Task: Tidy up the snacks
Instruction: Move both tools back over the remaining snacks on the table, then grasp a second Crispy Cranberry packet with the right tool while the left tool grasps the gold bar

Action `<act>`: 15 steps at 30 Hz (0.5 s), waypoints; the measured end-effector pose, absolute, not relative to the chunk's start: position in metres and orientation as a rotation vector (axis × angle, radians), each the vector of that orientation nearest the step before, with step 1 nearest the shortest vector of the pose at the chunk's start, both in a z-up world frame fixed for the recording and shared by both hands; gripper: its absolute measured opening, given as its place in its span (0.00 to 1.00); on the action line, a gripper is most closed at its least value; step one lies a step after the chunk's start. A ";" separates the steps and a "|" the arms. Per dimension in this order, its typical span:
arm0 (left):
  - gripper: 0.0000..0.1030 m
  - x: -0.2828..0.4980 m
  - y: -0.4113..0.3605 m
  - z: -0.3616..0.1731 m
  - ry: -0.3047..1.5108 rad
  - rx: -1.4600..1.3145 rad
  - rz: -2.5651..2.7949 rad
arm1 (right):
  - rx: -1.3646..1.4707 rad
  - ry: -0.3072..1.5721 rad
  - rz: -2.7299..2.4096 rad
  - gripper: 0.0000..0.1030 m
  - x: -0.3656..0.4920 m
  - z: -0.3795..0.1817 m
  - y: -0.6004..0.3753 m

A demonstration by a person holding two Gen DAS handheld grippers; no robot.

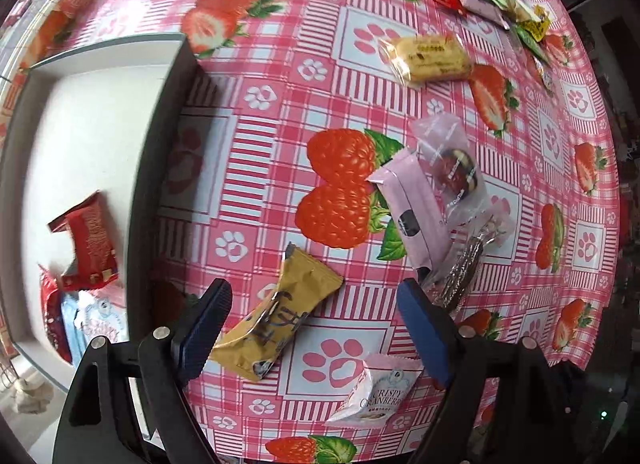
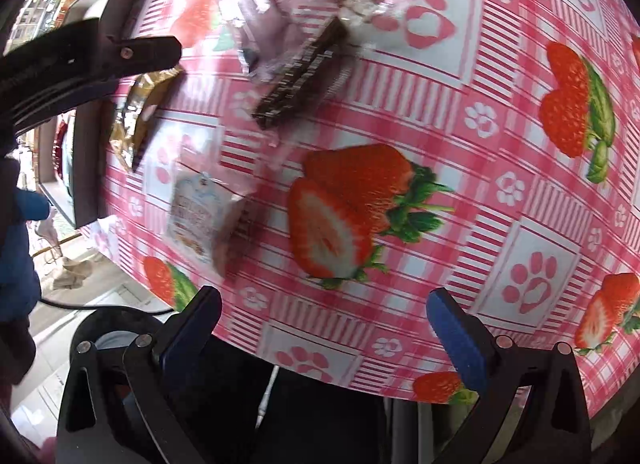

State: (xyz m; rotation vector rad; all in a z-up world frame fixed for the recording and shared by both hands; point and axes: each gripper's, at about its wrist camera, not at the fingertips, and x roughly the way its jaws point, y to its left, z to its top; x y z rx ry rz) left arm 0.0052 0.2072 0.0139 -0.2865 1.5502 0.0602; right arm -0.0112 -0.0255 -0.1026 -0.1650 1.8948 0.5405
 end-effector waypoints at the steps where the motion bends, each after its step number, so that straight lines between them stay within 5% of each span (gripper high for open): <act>1: 0.84 0.000 0.213 0.020 1.539 -0.297 0.074 | -0.145 1.895 0.535 1.00 -0.006 -0.101 -0.020; 7: 0.84 -0.022 0.228 0.024 1.561 -0.196 0.116 | -0.038 1.907 0.444 1.00 -0.006 -0.113 0.013; 15: 0.84 -0.037 0.212 -0.001 1.603 -0.077 0.068 | -0.346 1.757 0.435 1.00 -0.019 -0.099 0.029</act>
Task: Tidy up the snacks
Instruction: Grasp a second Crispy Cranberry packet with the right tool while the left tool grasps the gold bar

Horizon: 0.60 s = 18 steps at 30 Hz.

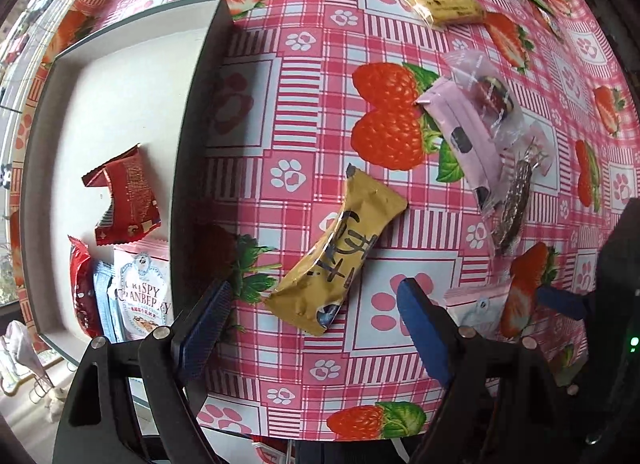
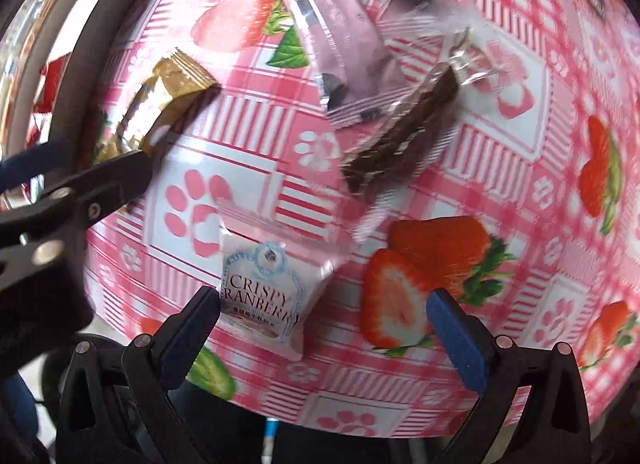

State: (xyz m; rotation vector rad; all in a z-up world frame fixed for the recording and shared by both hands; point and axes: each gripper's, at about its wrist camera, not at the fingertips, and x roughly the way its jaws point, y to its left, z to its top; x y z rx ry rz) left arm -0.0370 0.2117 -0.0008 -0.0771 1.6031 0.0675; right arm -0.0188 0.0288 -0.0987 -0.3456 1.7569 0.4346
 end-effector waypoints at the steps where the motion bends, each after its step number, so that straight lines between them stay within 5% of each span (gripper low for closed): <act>1: 0.84 -0.036 0.207 -0.004 1.605 -0.067 0.063 | -0.360 1.752 0.421 1.00 -0.019 -0.098 0.022; 11: 0.86 -0.028 0.182 -0.022 1.581 -0.009 0.021 | -0.227 1.806 0.348 1.00 0.011 -0.094 -0.078; 18: 0.97 -0.029 0.175 -0.051 1.581 0.058 -0.027 | -0.549 1.628 0.608 1.00 -0.017 -0.064 -0.031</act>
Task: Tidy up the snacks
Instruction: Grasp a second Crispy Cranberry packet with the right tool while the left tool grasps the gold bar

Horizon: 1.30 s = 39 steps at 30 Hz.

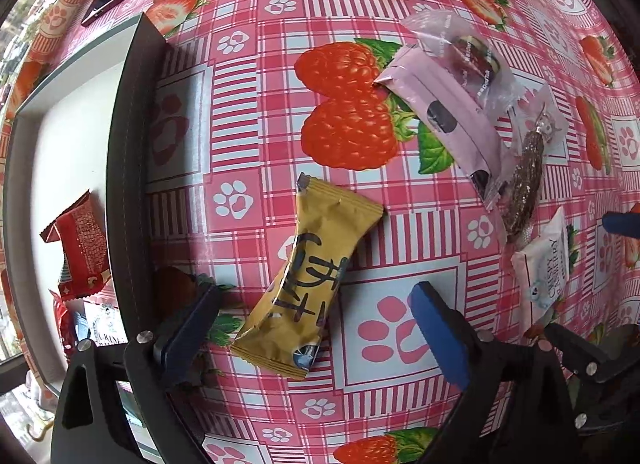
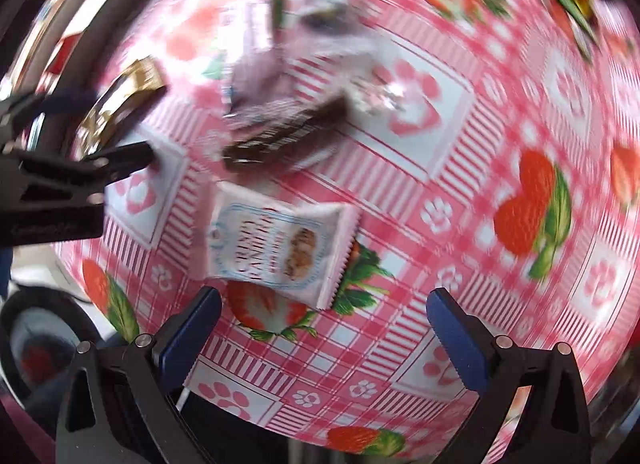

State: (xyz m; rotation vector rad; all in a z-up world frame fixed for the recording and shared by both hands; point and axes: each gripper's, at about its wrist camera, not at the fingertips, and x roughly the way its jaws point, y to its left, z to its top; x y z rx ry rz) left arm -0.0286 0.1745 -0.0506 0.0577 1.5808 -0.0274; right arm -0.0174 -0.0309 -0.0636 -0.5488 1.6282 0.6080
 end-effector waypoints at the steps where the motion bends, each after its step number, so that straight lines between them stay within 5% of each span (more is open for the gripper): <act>1: 0.99 -0.028 0.175 -0.053 1.583 0.054 -0.026 | -0.596 1.609 0.633 1.00 -0.023 -0.062 -0.020; 9: 1.00 -0.028 0.175 -0.057 1.589 0.049 -0.027 | -0.729 1.600 0.640 1.00 -0.020 -0.072 0.026; 15: 1.00 -0.031 0.181 -0.049 1.579 0.047 -0.038 | -0.436 1.756 0.446 1.00 0.017 -0.078 -0.008; 31: 0.95 -0.023 0.174 -0.047 1.615 0.044 -0.018 | -0.388 1.827 0.401 1.00 0.041 -0.097 0.010; 33: 0.87 -0.024 0.170 -0.042 1.602 0.047 -0.019 | -0.386 1.814 0.421 0.95 0.038 -0.094 0.013; 36: 0.67 -0.026 0.168 -0.035 1.578 0.037 -0.016 | -0.421 1.774 0.414 0.72 0.029 -0.083 0.016; 38: 0.48 -0.025 0.169 -0.031 1.562 0.026 -0.019 | -0.404 1.757 0.403 0.48 0.027 -0.074 0.009; 39: 0.41 -0.024 0.169 -0.029 1.557 0.024 -0.021 | -0.382 1.754 0.400 0.45 0.028 -0.069 0.008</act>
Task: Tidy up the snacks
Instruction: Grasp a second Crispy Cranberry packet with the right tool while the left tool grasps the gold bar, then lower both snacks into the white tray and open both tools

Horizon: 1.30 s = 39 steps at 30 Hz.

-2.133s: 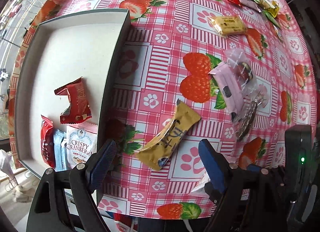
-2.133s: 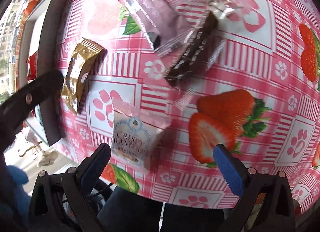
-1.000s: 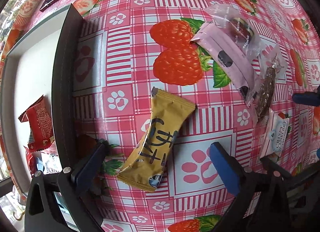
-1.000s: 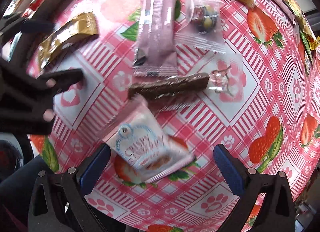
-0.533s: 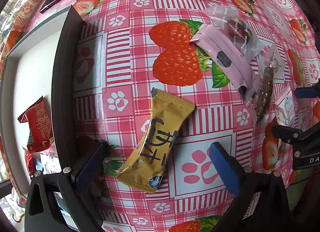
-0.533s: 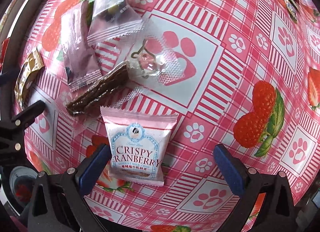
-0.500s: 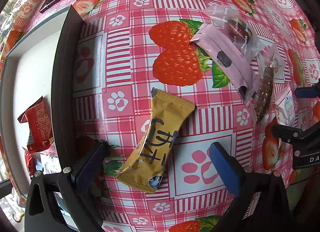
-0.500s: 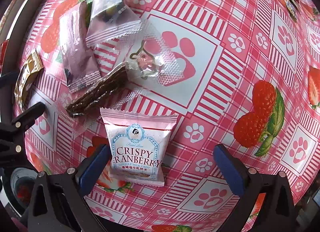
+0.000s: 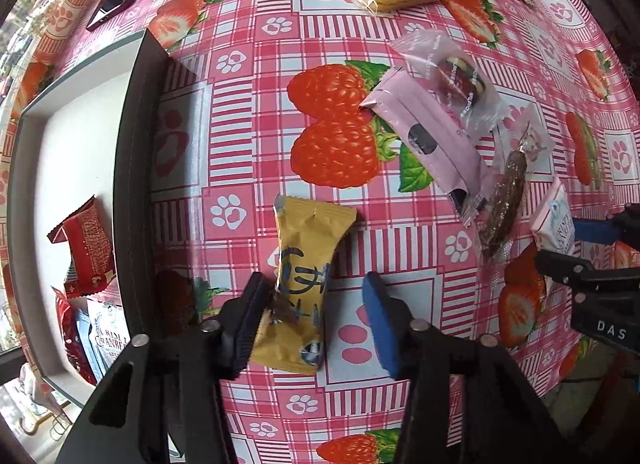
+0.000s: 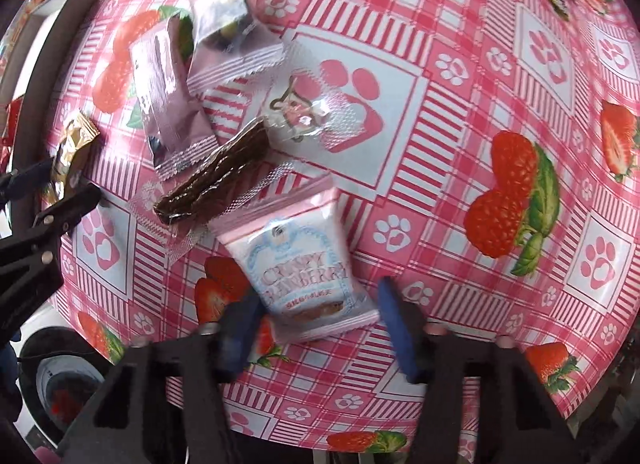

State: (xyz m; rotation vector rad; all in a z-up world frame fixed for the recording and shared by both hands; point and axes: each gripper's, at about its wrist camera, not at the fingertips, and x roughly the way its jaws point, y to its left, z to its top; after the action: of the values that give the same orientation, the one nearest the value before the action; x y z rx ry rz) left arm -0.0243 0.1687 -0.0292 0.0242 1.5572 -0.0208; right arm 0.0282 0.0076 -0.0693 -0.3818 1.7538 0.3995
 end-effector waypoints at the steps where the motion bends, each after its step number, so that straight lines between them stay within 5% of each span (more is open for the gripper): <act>1: 0.26 -0.023 0.170 -0.026 1.557 0.024 -0.019 | -0.346 1.757 0.398 0.42 0.029 -0.067 0.003; 16: 0.24 -0.023 0.192 0.028 1.510 -0.072 -0.040 | 0.022 1.754 0.501 0.39 0.073 -0.006 -0.064; 39: 0.24 -0.027 0.351 0.061 1.408 -0.096 -0.001 | -0.017 1.645 0.664 0.40 0.086 0.051 0.170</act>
State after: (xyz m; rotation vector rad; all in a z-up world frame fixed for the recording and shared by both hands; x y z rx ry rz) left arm -0.0272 0.3507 0.0613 -0.0957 1.4083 -0.0011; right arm 0.0862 0.1700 0.0513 -0.0170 1.6448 0.6643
